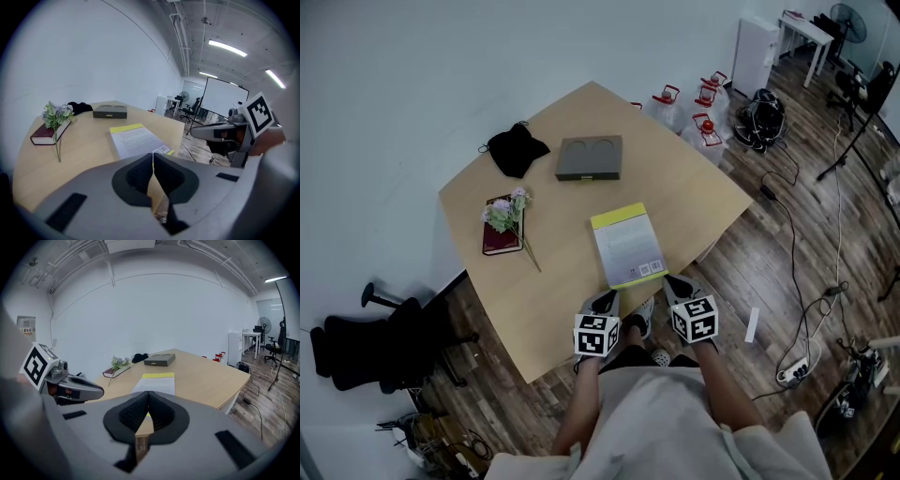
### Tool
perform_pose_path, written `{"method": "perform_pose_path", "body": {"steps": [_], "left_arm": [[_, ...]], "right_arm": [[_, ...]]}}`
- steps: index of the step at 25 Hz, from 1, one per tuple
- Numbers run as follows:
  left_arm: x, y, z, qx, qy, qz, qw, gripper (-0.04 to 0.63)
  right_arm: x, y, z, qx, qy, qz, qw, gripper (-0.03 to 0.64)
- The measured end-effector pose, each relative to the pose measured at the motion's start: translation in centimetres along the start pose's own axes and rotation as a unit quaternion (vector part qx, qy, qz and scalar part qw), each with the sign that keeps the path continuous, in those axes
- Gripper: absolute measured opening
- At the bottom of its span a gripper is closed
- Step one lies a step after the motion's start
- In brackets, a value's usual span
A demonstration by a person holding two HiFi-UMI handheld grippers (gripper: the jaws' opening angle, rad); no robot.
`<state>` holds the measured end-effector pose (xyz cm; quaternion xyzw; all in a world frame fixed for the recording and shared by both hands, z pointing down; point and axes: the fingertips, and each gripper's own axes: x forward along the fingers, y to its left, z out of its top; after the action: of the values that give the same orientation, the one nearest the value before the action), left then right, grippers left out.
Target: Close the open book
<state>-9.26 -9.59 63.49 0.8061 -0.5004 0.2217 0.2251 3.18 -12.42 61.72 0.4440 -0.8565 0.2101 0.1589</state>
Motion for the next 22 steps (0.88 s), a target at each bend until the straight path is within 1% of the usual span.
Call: {"method": "perform_pose_path", "body": {"steps": [5, 8, 15, 22], "left_arm": [[-0.1, -0.2, -0.1, 0.002, -0.002, -0.002, 1.0, 0.025], [-0.3, 0.2, 0.0, 0.002, -0.001, 0.0, 1.0, 0.025], [-0.4, 0.0, 0.1, 0.004, -0.005, -0.001, 1.0, 0.024], [-0.4, 0.1, 0.4, 0.005, -0.008, -0.001, 1.0, 0.025]], "right_arm": [[-0.1, 0.1, -0.2, 0.003, 0.001, 0.001, 1.0, 0.009], [0.2, 0.5, 0.2, 0.01, -0.007, 0.006, 1.0, 0.008], [0.2, 1.4, 0.0, -0.004, -0.005, 0.017, 1.0, 0.008], [0.2, 1.4, 0.0, -0.007, 0.001, 0.019, 1.0, 0.008]]}}
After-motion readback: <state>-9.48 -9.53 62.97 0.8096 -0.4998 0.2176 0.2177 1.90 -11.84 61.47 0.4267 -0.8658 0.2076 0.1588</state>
